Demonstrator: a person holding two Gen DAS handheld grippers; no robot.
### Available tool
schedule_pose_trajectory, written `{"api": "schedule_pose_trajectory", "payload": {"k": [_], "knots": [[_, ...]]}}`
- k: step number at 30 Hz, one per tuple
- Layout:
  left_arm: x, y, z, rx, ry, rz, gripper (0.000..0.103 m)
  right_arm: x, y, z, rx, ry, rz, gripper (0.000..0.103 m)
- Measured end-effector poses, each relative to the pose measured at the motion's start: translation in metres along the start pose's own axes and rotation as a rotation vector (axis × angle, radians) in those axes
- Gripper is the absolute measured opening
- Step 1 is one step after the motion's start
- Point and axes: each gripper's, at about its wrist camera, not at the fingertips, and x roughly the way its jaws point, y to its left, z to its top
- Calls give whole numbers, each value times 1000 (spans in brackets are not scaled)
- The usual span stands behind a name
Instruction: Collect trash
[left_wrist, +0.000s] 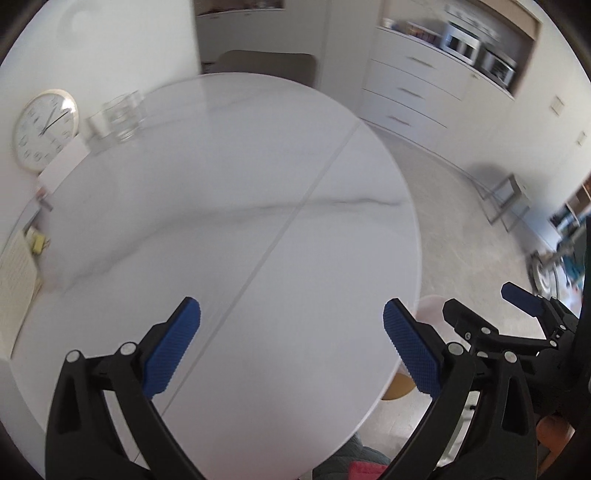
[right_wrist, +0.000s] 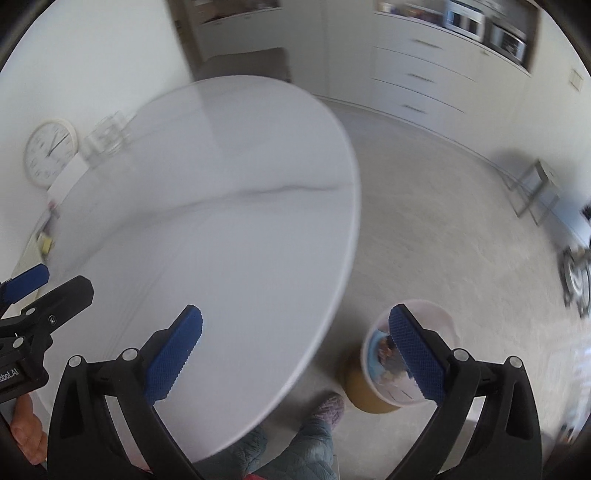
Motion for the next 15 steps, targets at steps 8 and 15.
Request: {"api": "schedule_pose_trajectory", "payload": {"k": [8, 15], "knots": [[-5, 67, -3, -120, 1, 51, 95, 4, 72, 13, -141, -10, 36, 100], [-13, 97, -4, -171, -38, 81, 95, -4, 94, 16, -174, -42, 38, 100]]}}
